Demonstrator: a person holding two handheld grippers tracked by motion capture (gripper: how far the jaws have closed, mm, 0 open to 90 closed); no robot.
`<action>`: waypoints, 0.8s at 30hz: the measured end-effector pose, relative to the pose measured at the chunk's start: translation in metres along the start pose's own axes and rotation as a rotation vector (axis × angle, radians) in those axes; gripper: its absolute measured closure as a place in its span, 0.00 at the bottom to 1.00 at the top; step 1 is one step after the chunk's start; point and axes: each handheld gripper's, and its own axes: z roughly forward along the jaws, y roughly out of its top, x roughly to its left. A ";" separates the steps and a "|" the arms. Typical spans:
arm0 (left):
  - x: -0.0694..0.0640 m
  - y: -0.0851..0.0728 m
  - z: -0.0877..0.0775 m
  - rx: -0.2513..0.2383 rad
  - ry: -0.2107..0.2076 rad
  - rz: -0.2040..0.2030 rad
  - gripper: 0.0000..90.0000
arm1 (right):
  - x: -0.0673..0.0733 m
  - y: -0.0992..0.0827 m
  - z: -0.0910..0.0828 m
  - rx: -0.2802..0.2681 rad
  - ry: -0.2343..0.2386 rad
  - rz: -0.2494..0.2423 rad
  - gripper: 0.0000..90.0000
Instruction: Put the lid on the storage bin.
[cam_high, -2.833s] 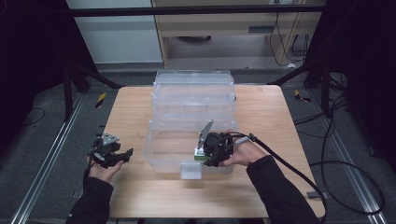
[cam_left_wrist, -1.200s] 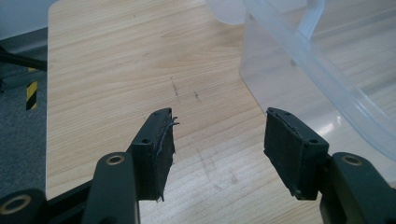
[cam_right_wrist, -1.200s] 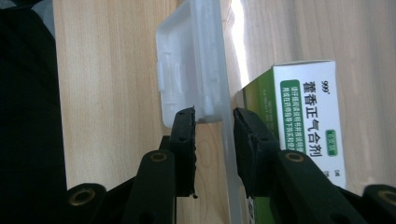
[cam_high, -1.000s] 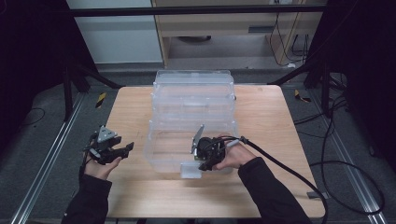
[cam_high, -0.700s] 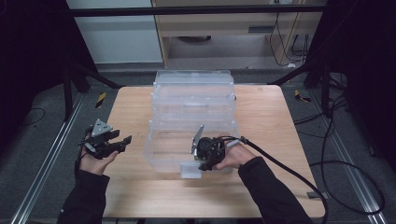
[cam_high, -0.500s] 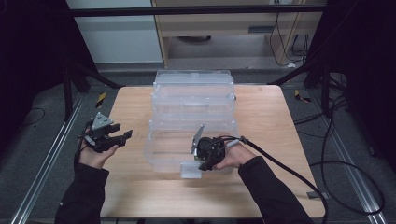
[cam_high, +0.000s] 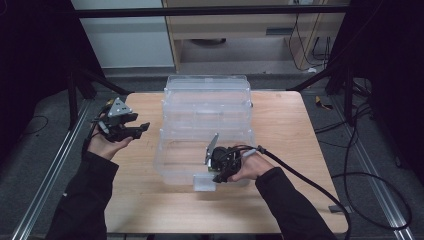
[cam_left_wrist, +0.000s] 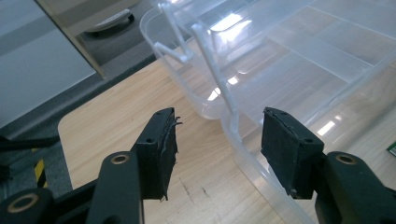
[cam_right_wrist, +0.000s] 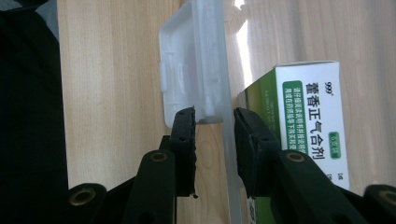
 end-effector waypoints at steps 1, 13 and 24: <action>0.000 0.003 0.001 0.003 -0.004 0.011 0.49 | 0.000 0.000 0.000 0.001 0.000 0.000 0.77; -0.002 0.030 0.014 0.025 -0.017 0.110 0.50 | 0.000 0.000 0.000 0.001 0.001 -0.002 0.77; 0.001 0.055 0.022 0.019 -0.027 0.164 0.50 | 0.000 0.000 0.000 0.001 0.004 0.000 0.77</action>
